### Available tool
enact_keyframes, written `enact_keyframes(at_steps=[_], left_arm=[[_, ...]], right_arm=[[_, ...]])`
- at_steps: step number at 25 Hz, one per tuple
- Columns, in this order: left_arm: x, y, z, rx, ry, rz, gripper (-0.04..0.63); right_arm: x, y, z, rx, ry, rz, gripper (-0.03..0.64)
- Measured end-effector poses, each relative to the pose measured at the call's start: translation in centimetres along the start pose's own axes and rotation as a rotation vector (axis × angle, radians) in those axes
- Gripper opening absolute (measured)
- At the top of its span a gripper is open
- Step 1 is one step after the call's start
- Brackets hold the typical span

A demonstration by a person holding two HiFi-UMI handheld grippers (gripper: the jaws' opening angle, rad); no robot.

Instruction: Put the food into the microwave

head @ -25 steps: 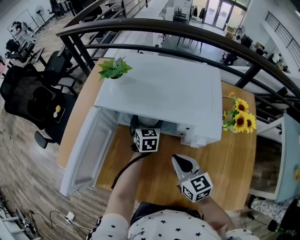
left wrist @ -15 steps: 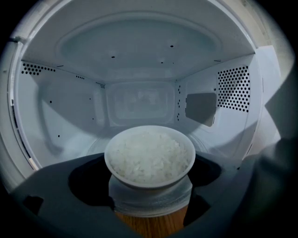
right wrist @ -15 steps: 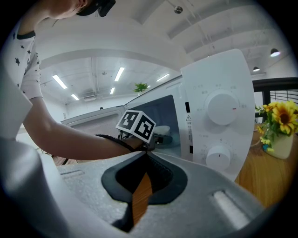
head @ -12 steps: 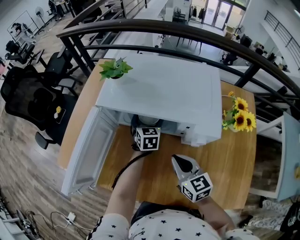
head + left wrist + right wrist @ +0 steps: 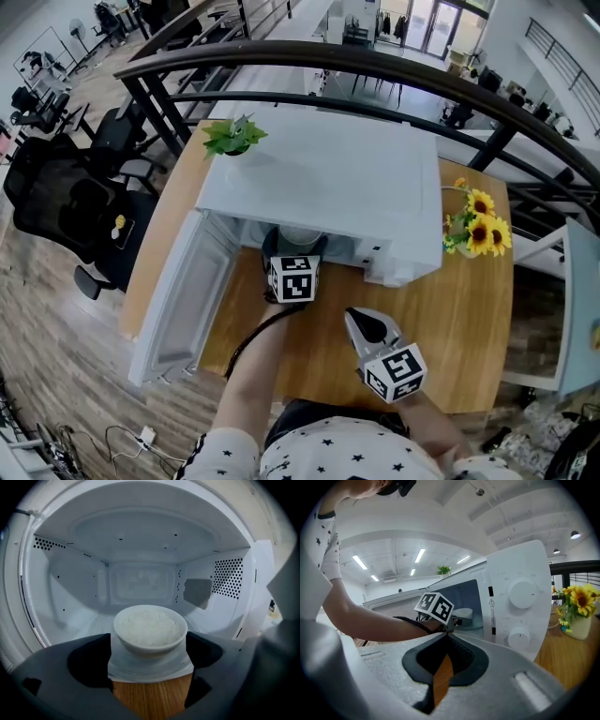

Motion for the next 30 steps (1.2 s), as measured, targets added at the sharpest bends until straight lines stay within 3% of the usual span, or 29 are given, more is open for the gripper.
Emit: enact_keyframes(at_steps=[14,26,27,30], left_arm=[[-1.4,-0.3,6.2,-0.036,0.017,0.009,0.476],[-3.6,-0.2,14.4,-0.069,0.034,0.078,0.472],[-3.7,-0.3,15.2,-0.079,0.025,0.081,0.455],[-3.9,-0.6,17.6,-0.119,-0.012,0.096,0.306]], right_arm=[[2.4,-0.6,2.5,-0.045,0.015,0.025,0.005],[5.1,-1.1,6.3,-0.091,0.036,0.049,0.005],[5.4,-1.1,6.6,-0.094,0.037,0.052,0.005],[6.1,-1.3,7.4,-0.107,0.038,0.062,0.005]])
Point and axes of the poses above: the fingertips, and each gripper's own axes: z backward along the fingers, x to its left, y out of its underside, the point moved 9 cm from there along z, backward along the fingers, and after that the axes turned 12 degrees about -x, right-handed, at the moved point
